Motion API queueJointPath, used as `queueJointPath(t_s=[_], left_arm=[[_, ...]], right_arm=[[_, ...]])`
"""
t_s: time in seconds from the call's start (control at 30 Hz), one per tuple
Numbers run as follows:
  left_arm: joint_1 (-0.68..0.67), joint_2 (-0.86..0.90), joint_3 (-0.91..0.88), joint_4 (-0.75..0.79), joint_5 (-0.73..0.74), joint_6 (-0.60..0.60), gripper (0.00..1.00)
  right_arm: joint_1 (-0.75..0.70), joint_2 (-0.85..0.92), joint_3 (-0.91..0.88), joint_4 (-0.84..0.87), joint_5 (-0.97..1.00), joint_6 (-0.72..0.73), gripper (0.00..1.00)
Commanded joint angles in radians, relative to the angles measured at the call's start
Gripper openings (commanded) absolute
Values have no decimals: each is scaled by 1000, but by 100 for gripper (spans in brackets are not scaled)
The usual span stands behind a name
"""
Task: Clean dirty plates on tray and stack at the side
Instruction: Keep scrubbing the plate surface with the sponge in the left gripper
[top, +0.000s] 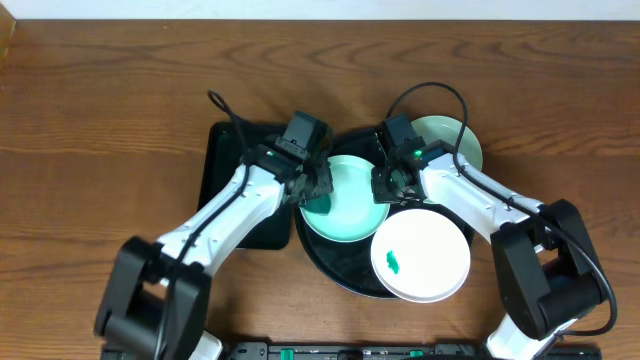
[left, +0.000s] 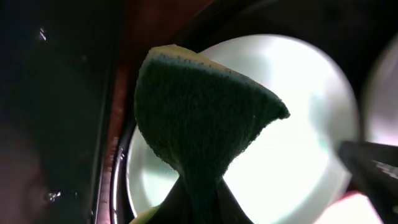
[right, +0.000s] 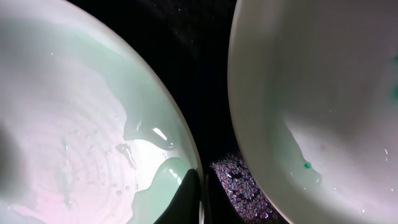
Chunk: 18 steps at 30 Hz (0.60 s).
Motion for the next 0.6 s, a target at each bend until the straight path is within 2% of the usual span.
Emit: queueJointPath(t_s=[0.0,0.17,0.4,0.57], left_arm=[[-3,75,22,-1,-36,17,7],[-9,153,22,-1,-31,17,7],[-53,169,22,31,132,17,8],[-93,169,22,74,138,13,7]], right_arm=[[13,2,-4,9,-16,6,1],[13,2,-4,9,-16,5,1],[13,2,-4,10,-16,6,1],[13,2,-4,10,-16,5,1]])
